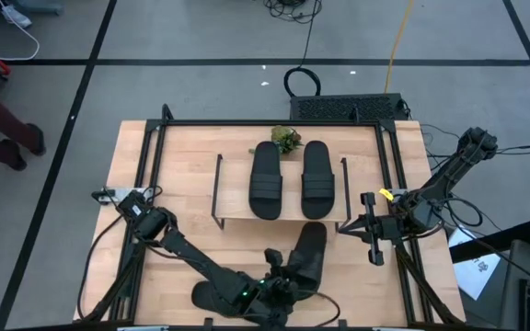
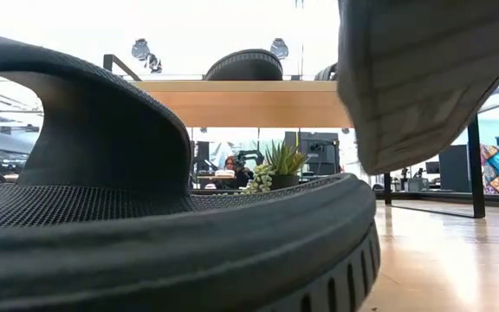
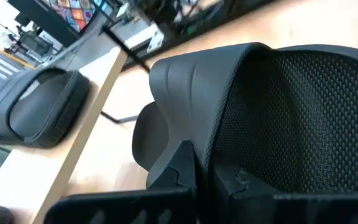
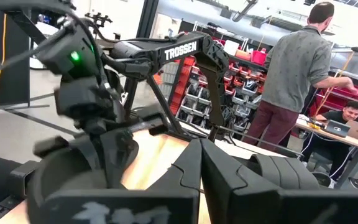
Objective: Pick and place slides into the shelf
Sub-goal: Put the black slipper under the shelf
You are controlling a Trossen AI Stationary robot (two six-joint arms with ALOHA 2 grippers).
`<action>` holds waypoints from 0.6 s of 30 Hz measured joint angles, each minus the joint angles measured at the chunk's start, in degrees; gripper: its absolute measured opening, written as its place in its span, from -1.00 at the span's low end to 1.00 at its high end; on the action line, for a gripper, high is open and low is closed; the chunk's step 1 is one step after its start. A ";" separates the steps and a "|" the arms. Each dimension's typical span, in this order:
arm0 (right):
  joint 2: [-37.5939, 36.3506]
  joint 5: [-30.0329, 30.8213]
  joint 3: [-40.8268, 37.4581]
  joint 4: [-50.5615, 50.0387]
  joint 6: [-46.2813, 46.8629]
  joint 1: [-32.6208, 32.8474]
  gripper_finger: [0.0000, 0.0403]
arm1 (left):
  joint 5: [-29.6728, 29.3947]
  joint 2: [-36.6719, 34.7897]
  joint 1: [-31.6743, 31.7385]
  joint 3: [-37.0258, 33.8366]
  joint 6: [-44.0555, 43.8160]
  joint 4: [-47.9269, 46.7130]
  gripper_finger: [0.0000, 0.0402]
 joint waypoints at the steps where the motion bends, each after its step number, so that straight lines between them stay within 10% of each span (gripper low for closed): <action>1: 0.00 0.00 0.00 0.00 0.00 0.00 -1.00 | 0.00 0.13 0.36 -0.02 0.04 -0.81 -1.00; 18: 0.02 0.00 0.00 0.47 -0.52 0.00 -1.00 | 0.25 2.60 7.12 -0.02 4.53 -0.85 -1.00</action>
